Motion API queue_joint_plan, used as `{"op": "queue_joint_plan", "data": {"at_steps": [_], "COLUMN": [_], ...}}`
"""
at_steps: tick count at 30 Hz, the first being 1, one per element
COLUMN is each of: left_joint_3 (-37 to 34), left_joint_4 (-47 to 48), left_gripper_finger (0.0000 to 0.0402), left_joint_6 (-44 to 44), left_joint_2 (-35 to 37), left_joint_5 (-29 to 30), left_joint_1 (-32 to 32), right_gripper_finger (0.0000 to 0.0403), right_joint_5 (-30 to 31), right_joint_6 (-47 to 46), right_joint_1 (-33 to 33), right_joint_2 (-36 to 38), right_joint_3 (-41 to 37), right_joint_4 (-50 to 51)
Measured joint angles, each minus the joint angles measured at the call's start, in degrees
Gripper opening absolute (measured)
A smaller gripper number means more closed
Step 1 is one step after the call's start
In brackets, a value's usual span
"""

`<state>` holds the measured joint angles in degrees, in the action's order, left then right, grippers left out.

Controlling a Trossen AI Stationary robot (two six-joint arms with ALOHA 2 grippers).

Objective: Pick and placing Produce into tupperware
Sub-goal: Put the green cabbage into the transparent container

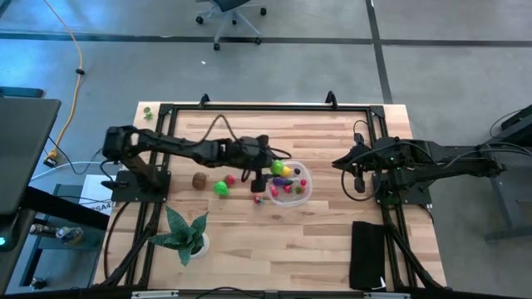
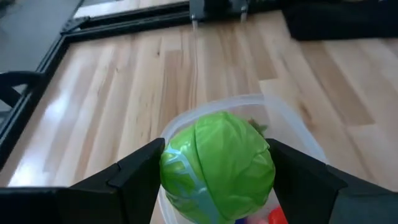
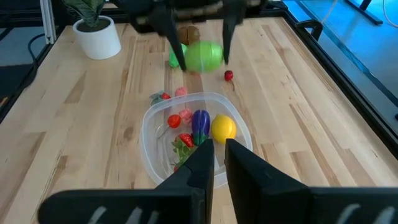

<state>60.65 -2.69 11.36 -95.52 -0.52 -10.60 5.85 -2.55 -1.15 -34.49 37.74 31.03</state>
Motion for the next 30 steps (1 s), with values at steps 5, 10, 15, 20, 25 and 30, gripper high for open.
{"op": "queue_joint_plan", "data": {"at_steps": [5,10,15,20,25,30], "left_joint_3": [5.38,9.68,12.24,12.51,12.51,12.51], "left_joint_4": [6.15,12.16,16.29,17.4,17.93,17.91], "left_gripper_finger": [0.026,0.026,0.026,0.026,0.026,0.0266], "left_joint_6": [0.35,0.87,0.85,0.64,0.52,0.32], "left_joint_2": [-5.91,-10.38,-13.72,-14.36,-14.36,-14.36], "left_joint_5": [0.05,-0.21,-0.25,0.18,1.19,1.19], "left_joint_1": [0.54,0.53,0.49,0.49,0.49,0.49], "right_gripper_finger": [0.003,0.003,0.003,0.003,0.003,0.003], "right_joint_5": [0.0,0.0,0.0,0.0,0.0,0.0], "right_joint_6": [0.0,0.0,0.0,0.0,0.0,0.0], "right_joint_1": [-0.02,0.0,0.0,0.0,-0.02,0.0], "right_joint_2": [-0.02,0.01,-0.02,-0.02,0.01,-0.02], "right_joint_3": [0.0,0.0,0.0,0.0,0.0,0.0], "right_joint_4": [0.0,0.01,0.02,0.02,0.01,0.0]}}
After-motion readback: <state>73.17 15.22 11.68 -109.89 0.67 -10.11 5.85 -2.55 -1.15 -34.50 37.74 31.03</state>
